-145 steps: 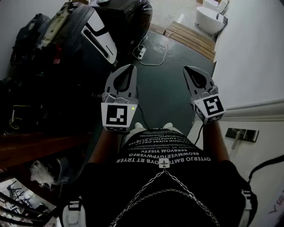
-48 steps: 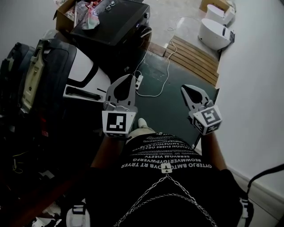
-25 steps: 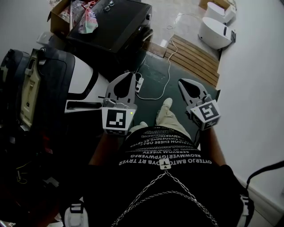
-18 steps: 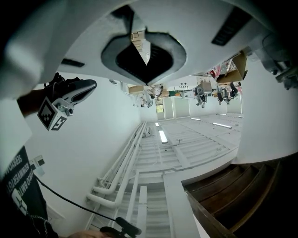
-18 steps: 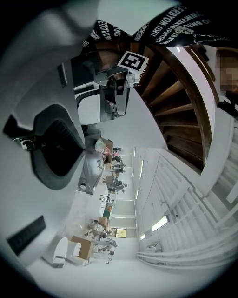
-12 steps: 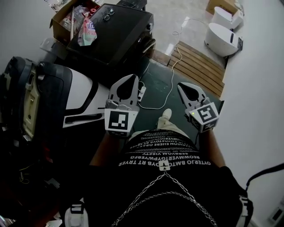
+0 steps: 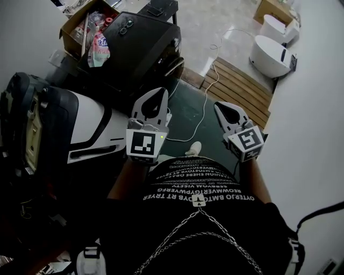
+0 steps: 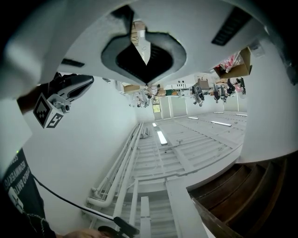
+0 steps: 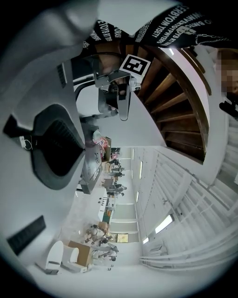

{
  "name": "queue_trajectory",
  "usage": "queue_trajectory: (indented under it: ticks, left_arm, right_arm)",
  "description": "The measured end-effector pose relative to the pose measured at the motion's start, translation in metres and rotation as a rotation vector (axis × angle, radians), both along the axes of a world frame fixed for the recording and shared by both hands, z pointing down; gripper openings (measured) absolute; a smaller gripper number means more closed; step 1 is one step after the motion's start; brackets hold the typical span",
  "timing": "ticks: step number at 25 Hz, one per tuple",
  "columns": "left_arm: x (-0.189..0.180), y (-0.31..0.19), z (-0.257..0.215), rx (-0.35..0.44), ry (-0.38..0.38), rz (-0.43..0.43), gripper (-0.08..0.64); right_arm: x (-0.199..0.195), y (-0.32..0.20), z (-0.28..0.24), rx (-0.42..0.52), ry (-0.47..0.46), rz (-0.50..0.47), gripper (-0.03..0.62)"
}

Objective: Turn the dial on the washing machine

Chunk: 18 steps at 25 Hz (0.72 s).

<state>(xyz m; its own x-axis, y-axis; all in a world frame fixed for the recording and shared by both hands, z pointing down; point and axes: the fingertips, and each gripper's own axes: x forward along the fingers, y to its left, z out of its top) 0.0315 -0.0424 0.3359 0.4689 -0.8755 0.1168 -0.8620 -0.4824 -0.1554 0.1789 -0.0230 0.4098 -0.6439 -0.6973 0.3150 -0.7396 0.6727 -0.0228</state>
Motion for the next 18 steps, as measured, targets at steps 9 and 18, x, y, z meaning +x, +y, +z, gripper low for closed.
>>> queue_trajectory:
  ticks: [9,18]
  left_arm:
    - [0.013,-0.03,0.009,-0.039,-0.032,-0.049,0.006]
    - [-0.013,-0.062,0.031,-0.098,-0.019,-0.156,0.006]
  right_arm:
    - [0.021,-0.04,0.009,-0.045,-0.014,-0.033,-0.003]
    - [-0.002,-0.084,0.022,-0.064,-0.009,-0.129,-0.003]
